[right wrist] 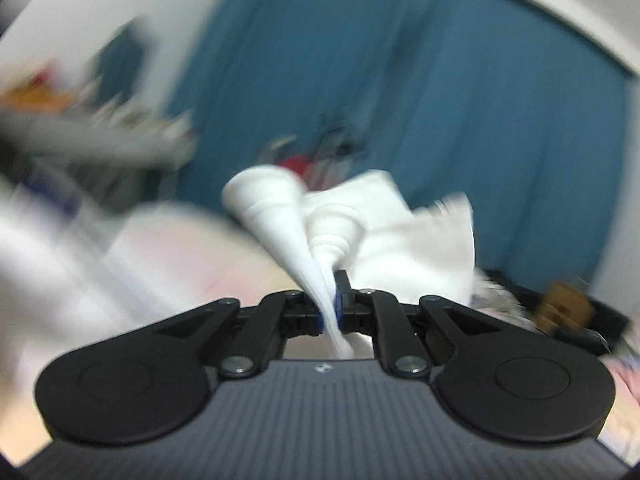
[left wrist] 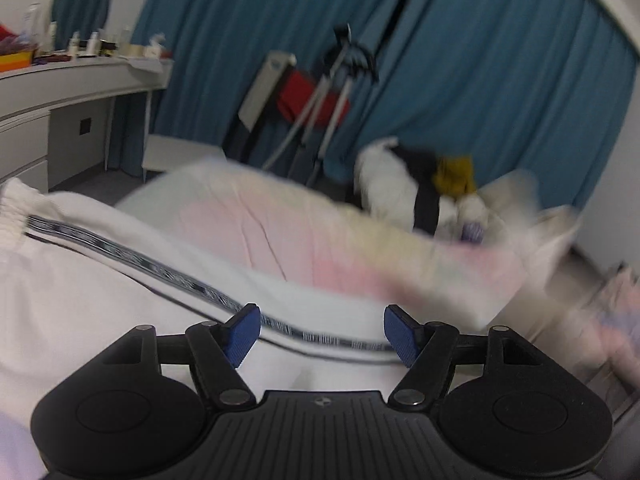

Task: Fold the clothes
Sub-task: 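Lift the leg cuff with the right gripper and fold it toward the waistband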

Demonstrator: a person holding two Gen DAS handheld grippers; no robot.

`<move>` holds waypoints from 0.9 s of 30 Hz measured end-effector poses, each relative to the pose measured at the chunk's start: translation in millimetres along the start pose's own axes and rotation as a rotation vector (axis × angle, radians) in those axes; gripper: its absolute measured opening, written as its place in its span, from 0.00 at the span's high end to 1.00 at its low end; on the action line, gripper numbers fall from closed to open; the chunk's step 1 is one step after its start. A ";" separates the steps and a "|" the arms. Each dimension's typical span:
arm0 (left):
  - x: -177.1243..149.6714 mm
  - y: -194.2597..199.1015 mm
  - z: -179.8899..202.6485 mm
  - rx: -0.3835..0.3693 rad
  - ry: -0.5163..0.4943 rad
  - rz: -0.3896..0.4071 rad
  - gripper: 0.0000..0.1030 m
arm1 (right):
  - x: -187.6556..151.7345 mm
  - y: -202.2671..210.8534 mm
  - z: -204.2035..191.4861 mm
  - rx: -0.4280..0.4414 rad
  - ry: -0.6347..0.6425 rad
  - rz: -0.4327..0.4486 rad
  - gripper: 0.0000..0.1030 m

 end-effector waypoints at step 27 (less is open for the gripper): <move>-7.0 -32.9 16.1 -0.026 -0.028 -0.064 0.31 | -23.9 -5.9 -72.3 0.300 -0.012 -0.086 0.86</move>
Point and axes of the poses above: each gripper's, at about its wrist camera, not at the fingertips, and y roughly against the way its jaws point, z to its right, x to its top, the point moved 5 cm from there along -y, roughly the way its jaws point, and after that the axes turned 9 degrees about -z, right-handed, at the moved point
